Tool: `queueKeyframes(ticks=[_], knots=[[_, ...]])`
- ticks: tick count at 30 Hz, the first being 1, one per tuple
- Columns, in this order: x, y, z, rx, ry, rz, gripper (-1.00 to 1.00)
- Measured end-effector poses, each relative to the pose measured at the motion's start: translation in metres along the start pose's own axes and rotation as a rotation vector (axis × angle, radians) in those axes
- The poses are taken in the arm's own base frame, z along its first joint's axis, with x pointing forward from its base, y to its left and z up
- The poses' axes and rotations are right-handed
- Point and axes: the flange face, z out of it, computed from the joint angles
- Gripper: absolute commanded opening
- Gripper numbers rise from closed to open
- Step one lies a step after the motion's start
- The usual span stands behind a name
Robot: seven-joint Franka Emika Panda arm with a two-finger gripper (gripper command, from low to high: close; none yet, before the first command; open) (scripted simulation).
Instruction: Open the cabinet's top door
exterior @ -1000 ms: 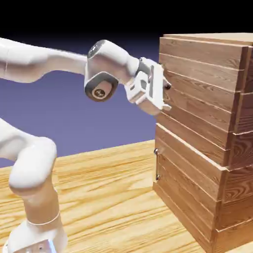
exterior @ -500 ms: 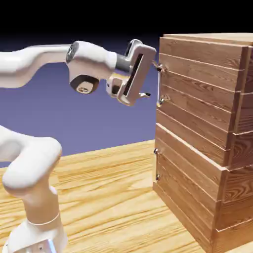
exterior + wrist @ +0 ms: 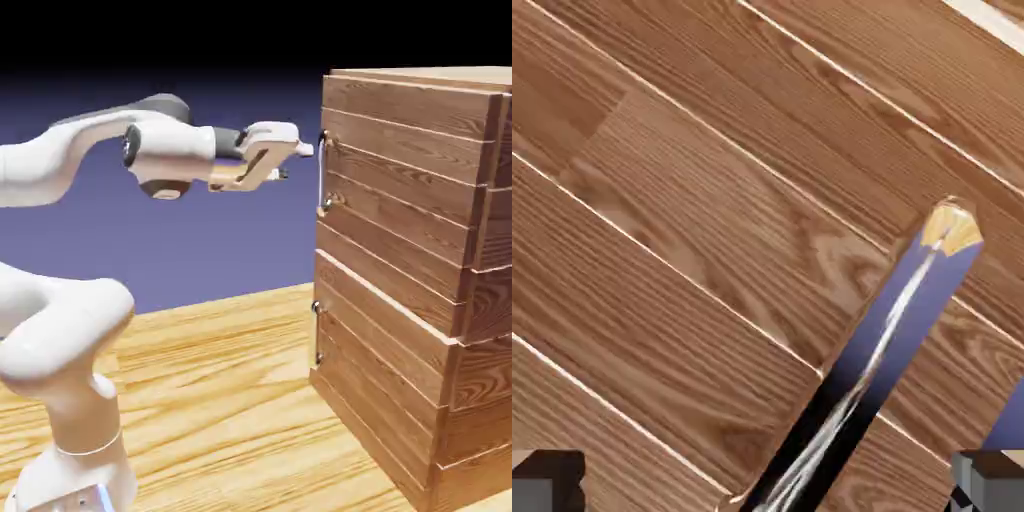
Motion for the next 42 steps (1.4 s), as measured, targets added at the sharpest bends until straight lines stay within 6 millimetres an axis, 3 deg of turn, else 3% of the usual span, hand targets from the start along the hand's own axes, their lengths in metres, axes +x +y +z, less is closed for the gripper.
queueKeyframes(ticks=[8, 10, 14, 15, 17, 28, 42], knots=[[0.034, 0.002, 0.018, -0.052, -0.102, 0.425, 0.00], [0.037, 0.002, 0.020, -0.058, -0.109, 0.458, 0.00], [0.032, 0.004, 0.059, -0.058, -0.109, 0.457, 0.00], [0.031, 0.003, 0.069, -0.058, -0.109, 0.458, -1.00], [0.031, 0.003, 0.069, -0.058, -0.109, 0.458, -1.00], [0.023, -0.056, -0.025, -0.316, 0.053, 0.436, -1.00], [0.009, -0.120, -0.085, -0.523, 0.184, 0.413, -1.00]])
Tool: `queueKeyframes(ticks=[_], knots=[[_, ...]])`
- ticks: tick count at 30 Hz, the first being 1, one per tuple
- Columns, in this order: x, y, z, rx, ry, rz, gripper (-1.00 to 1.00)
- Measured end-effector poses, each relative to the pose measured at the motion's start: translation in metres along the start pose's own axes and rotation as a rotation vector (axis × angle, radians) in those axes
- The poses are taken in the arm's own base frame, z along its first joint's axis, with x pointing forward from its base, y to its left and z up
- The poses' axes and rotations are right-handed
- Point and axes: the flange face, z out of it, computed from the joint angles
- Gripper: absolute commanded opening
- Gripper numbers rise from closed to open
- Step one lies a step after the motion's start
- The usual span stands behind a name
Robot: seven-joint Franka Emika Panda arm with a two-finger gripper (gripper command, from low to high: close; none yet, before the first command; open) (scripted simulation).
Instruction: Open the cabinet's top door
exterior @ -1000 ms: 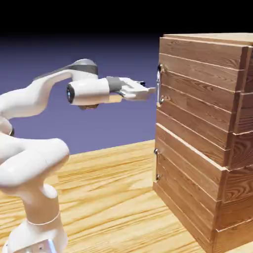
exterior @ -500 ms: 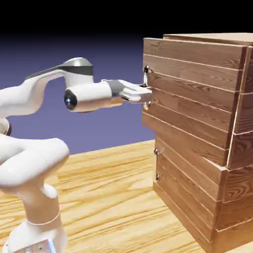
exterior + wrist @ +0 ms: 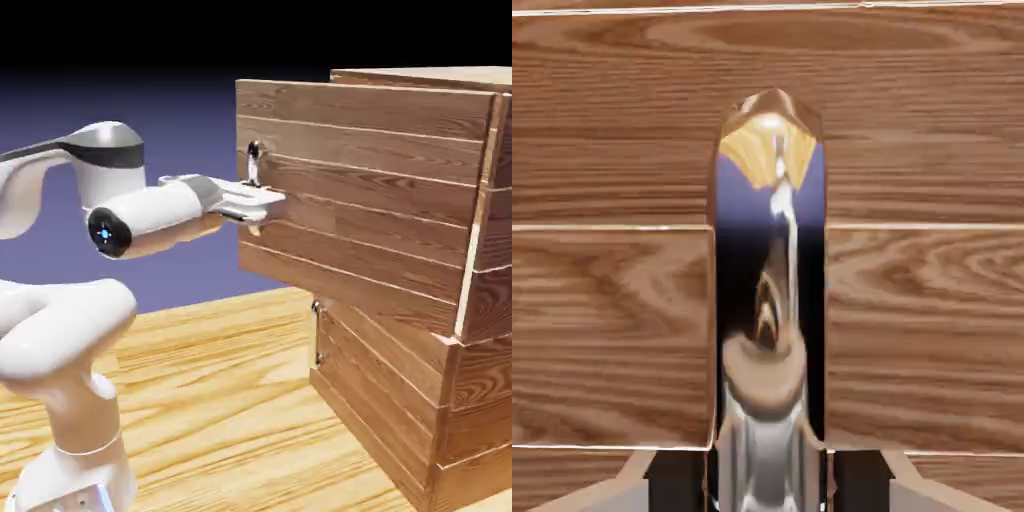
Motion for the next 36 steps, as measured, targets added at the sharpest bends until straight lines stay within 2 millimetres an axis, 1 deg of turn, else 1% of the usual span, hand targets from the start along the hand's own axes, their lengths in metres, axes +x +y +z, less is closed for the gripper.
queueKeyframes(ticks=[9, 16, 21, 27, 31, 36], knots=[[-0.018, -0.018, -0.048, -0.104, 0.104, 0.000, -1.00], [-0.041, -0.041, -0.092, -0.209, 0.209, 0.000, -1.00], [-0.062, -0.062, -0.124, -0.295, 0.295, 0.000, -1.00], [-0.094, -0.094, -0.159, -0.405, 0.405, 0.000, -1.00], [-0.116, -0.116, -0.178, -0.475, 0.475, 0.000, -1.00], [-0.143, -0.142, -0.195, -0.554, 0.555, 0.000, -1.00]])
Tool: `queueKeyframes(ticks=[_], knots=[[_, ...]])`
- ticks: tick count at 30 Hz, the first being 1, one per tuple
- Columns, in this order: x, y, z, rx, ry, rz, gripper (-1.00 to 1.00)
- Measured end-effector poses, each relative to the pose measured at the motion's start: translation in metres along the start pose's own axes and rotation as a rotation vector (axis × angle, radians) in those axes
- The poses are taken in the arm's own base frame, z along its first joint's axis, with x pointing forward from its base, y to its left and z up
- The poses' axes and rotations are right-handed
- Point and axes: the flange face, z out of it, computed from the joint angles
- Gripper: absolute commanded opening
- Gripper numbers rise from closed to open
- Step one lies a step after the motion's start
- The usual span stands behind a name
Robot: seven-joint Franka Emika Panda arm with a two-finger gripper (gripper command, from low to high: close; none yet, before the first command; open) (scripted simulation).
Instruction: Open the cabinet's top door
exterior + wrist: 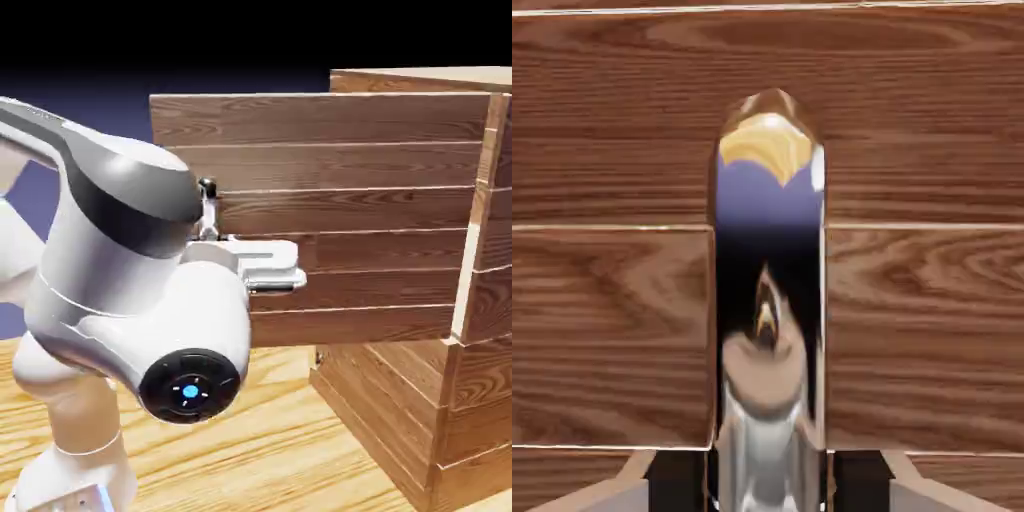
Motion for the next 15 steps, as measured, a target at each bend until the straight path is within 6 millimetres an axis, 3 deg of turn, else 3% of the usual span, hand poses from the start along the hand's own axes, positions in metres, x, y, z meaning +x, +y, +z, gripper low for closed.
queueKeyframes(ticks=[6, 15], knots=[[-0.011, -0.011, -0.031, -0.067, 0.067, 0.000, -1.00], [-0.019, -0.019, -0.051, -0.111, 0.112, 0.000, -1.00]])
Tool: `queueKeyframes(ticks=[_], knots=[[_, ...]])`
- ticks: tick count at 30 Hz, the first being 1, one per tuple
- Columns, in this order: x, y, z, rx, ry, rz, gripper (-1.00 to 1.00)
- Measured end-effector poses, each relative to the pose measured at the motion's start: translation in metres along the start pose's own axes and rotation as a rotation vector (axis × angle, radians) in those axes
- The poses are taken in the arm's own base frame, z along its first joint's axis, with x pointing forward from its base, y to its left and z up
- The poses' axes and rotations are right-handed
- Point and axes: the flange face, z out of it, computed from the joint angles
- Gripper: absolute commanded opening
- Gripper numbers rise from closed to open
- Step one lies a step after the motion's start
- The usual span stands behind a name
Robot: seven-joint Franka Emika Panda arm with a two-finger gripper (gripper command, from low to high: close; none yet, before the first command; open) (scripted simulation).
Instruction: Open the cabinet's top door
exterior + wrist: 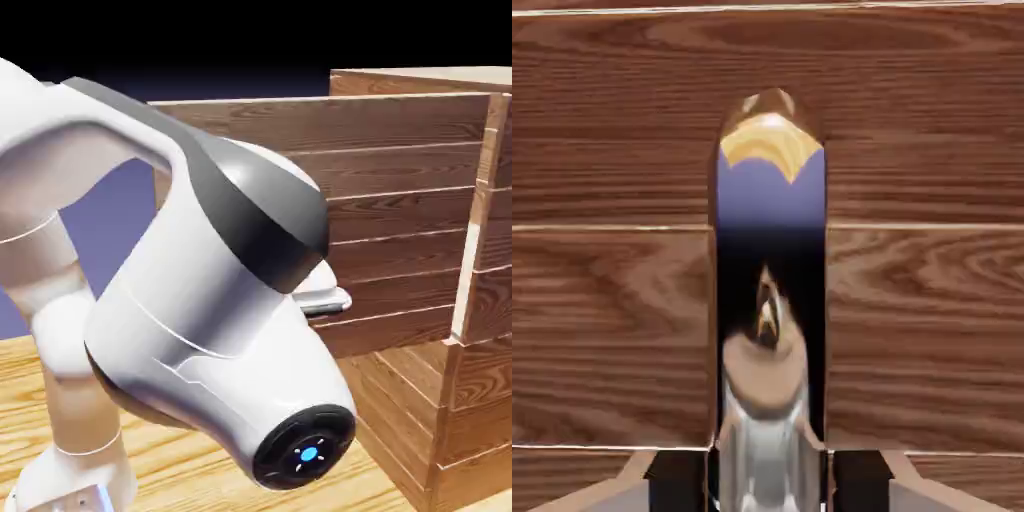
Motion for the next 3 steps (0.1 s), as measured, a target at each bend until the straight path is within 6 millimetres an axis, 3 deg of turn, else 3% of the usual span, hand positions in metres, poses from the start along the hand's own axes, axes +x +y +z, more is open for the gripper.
queueKeyframes(ticks=[3], knots=[[-0.0026, -0.0030, -0.0072, -0.016, 0.015, -0.001, -1.00]])
